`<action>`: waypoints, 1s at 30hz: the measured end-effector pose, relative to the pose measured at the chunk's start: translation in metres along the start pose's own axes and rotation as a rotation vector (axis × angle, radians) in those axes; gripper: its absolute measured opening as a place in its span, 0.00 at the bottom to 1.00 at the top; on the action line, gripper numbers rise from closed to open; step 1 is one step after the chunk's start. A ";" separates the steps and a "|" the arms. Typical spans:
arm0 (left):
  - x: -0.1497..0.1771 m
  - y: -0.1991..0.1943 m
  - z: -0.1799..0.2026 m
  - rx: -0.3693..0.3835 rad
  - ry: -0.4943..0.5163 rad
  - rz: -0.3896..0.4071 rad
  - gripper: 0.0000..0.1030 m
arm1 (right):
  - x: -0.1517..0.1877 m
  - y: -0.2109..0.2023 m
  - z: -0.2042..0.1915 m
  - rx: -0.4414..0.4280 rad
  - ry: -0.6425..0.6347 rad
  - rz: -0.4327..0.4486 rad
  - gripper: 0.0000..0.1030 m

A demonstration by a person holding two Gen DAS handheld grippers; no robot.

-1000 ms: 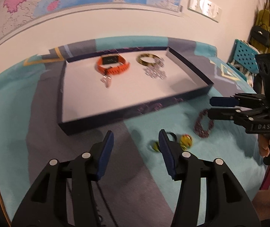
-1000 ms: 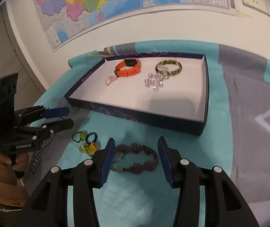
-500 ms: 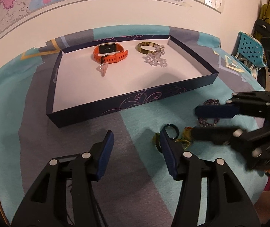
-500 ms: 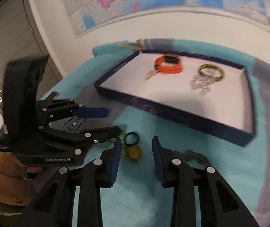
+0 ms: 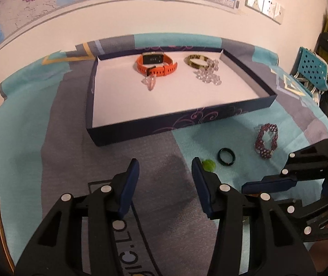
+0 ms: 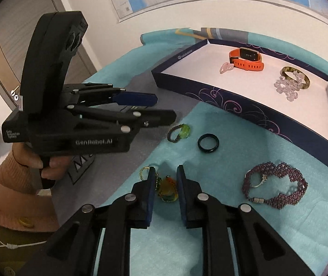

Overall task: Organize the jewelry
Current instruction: 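Grasp the black ring with the left tool while the right tool grasps the purple beaded bracelet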

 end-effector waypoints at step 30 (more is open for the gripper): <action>0.000 -0.008 0.029 0.053 0.090 0.039 0.41 | 0.032 -0.049 0.105 0.269 0.266 0.085 0.33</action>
Point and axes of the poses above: each gripper's, at about its wrist camera, not at the fingertips, and y roughly the way its jaws point, z to its right, x to its underside, the point moved 6 cm from there along y, roughly the way its jaws point, and after that the axes turned 7 degrees about -y, right-handed, at the moved point
